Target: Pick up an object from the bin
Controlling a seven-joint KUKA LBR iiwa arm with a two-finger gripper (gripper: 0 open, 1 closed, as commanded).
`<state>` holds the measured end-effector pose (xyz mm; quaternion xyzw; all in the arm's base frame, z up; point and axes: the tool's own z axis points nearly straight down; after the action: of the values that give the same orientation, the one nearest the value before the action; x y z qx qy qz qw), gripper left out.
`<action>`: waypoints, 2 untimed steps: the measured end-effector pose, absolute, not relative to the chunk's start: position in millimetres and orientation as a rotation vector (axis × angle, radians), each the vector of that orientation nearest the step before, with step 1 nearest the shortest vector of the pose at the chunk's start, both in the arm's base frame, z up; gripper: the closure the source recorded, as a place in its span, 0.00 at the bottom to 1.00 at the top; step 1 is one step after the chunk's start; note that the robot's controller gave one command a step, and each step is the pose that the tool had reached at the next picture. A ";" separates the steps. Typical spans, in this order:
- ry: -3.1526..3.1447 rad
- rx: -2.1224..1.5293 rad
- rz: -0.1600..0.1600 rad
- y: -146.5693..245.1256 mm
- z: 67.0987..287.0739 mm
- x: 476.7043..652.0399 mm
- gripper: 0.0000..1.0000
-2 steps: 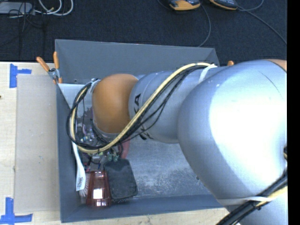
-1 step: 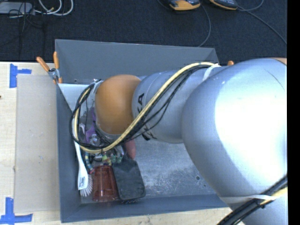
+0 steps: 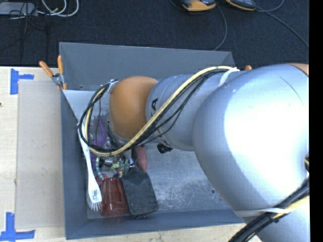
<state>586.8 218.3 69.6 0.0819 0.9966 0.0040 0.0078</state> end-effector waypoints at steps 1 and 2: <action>3.115 0.259 0.013 218.1 69.6 586.8 1.00; 3.115 0.261 0.013 218.0 69.6 586.9 1.00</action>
Offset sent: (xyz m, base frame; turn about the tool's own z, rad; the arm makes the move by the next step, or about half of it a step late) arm 0.0000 0.0000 0.0000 0.0000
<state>586.9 218.0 69.6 0.0834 0.9965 0.0042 0.0078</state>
